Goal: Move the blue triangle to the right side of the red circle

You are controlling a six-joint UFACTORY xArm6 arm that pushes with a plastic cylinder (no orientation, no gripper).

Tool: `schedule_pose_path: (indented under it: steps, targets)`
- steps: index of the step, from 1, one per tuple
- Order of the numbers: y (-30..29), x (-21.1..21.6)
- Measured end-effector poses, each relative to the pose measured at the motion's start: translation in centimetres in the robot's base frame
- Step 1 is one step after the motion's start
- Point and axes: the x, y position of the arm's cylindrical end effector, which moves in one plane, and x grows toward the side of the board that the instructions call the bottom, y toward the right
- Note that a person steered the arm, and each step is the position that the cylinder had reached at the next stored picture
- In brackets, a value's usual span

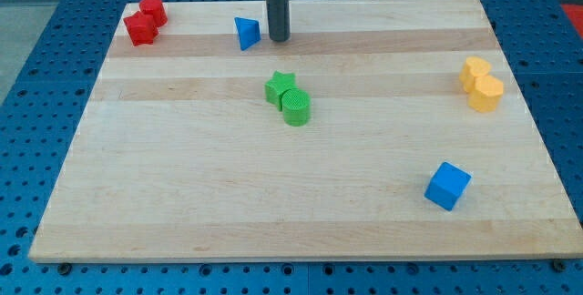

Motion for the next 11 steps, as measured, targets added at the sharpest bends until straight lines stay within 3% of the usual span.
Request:
schedule_pose_path:
  steps: [1, 3, 5, 6, 10, 11]
  targets:
    - [-2.8, 0.4]
    - [-11.0, -4.8]
    - [-6.8, -5.5]
    - [-6.8, -9.5]
    - [-14.4, -9.6]
    - [-13.0, -9.7]
